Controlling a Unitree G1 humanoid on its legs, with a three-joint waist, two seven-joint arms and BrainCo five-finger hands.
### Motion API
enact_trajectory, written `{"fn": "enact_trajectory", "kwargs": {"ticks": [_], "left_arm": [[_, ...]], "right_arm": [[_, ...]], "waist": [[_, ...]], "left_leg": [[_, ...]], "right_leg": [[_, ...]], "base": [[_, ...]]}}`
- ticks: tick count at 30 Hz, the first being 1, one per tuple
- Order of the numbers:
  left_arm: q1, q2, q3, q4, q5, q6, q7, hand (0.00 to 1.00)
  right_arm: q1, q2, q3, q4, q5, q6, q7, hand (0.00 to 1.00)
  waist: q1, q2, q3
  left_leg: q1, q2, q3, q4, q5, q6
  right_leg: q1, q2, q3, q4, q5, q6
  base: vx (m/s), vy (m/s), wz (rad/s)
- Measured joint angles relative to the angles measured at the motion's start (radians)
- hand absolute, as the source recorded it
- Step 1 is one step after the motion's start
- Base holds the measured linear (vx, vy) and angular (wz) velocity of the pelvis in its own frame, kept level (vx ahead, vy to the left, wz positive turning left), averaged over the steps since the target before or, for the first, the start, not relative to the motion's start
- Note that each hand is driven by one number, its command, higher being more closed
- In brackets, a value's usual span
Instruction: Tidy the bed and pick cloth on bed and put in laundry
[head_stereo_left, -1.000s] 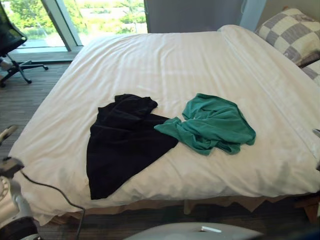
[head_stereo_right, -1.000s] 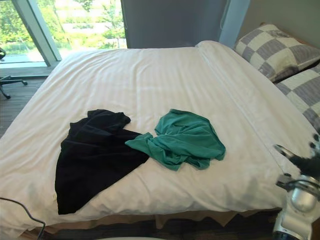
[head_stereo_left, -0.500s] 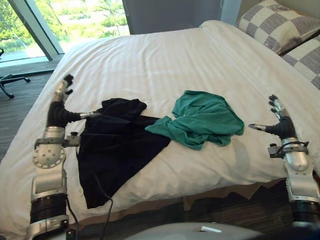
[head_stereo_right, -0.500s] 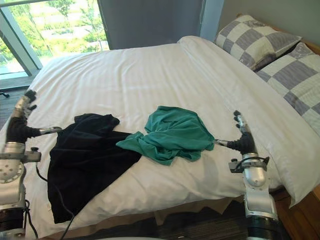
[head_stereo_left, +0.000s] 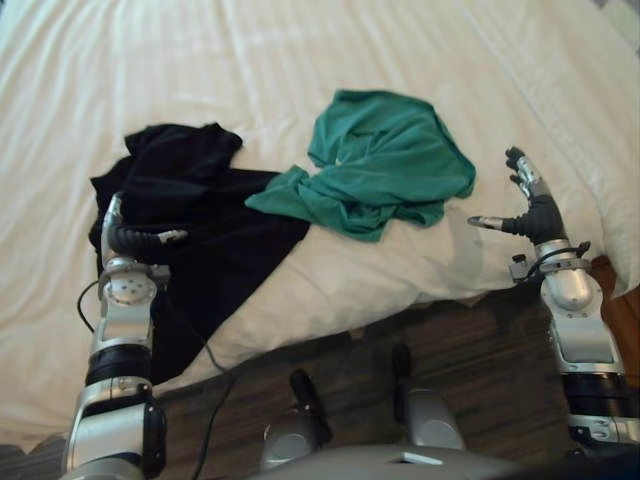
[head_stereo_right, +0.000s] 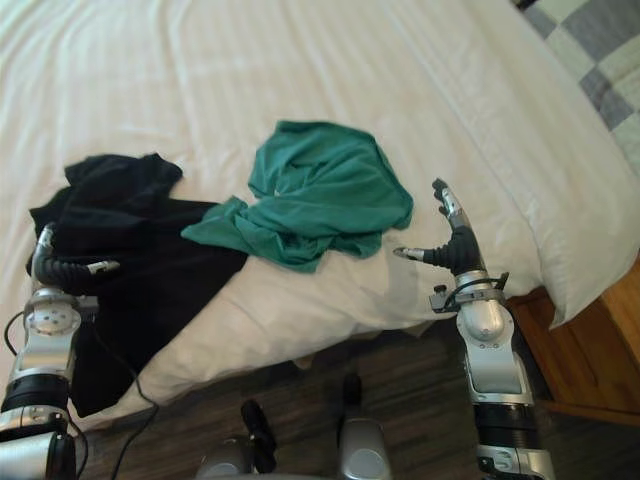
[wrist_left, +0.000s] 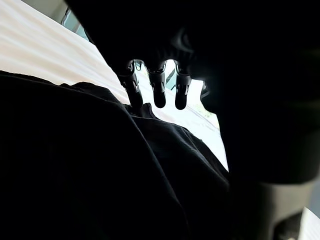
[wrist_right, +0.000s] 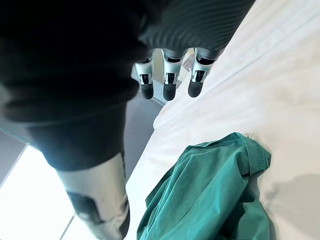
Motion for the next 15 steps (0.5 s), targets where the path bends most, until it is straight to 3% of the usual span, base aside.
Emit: {"fn": "enact_trajectory", "kwargs": {"ticks": [7,11,14,15], "left_arm": [[-0.153,0.019,-0.002,-0.043,-0.013,0.043,0.078,0.0],[-0.222,0.022,-0.008,-0.078,0.02,0.088,0.078,0.0],[-0.246,0.028,-0.034,-0.076,0.09,0.125,0.036,0.0],[-0.249,0.025,-0.051,-0.059,0.117,0.14,-0.011,1.0]], "right_arm": [[-0.002,-0.037,0.038,-0.151,0.048,-0.036,-0.031,0.0],[-0.024,-0.039,0.048,-0.207,0.078,-0.038,-0.036,0.0],[-0.054,-0.039,0.059,-0.246,0.097,-0.039,-0.036,0.0],[-0.071,-0.04,0.067,-0.253,0.1,-0.039,-0.036,0.0]], "waist": [[0.001,-0.027,0.06],[-0.009,-0.035,0.099],[-0.007,-0.042,0.12],[-0.01,-0.042,0.137]], "left_leg": [[-0.108,0.036,0.021,0.067,-0.014,-0.005],[-0.159,0.066,0.051,0.154,-0.041,-0.005],[-0.197,0.078,0.067,0.188,-0.052,-0.001],[-0.203,0.083,0.071,0.202,-0.059,0.0]], "right_leg": [[-0.096,0.003,-0.002,0.047,-0.007,-0.01],[-0.122,0.003,-0.003,0.066,-0.008,-0.011],[-0.167,0.005,0.006,0.091,-0.008,-0.011],[-0.172,0.007,0.009,0.095,-0.008,-0.011]], "base": [[0.0,-0.031,0.01],[0.01,0.018,0.08],[-0.02,-0.002,-0.09],[-0.04,-0.003,-0.17]]}}
